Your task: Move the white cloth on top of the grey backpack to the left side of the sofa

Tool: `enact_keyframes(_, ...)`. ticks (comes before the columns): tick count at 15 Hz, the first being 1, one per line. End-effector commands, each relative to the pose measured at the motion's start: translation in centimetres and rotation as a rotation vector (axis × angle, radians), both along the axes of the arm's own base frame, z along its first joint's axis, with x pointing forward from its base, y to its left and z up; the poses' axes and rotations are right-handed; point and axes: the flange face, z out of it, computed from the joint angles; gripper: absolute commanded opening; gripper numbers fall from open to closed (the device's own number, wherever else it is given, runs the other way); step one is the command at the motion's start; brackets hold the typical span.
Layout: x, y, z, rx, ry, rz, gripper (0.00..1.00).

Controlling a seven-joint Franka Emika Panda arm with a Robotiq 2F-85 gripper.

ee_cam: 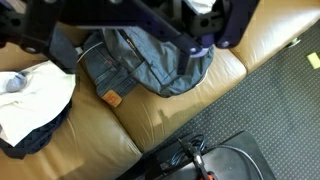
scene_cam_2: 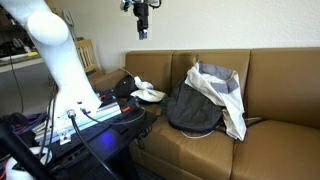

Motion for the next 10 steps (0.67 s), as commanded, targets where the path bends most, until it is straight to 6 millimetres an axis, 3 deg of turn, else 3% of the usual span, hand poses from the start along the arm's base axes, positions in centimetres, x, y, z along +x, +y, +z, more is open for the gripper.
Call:
enact_keyframes(1,0.3,0.0,-0.1,0.002,0.003,0.001,1.0)
enact_keyframes(3,0.7,0.4,-0.5,-0.025,-0.003,0.018,1.0)
enact_keyframes(4,2.2,0.2,-1.7,-0.09,-0.068,0.01,1.0)
enact_keyframes(10,11.5,-6.4,-5.1,-0.022,-0.236,-0.145,1.0)
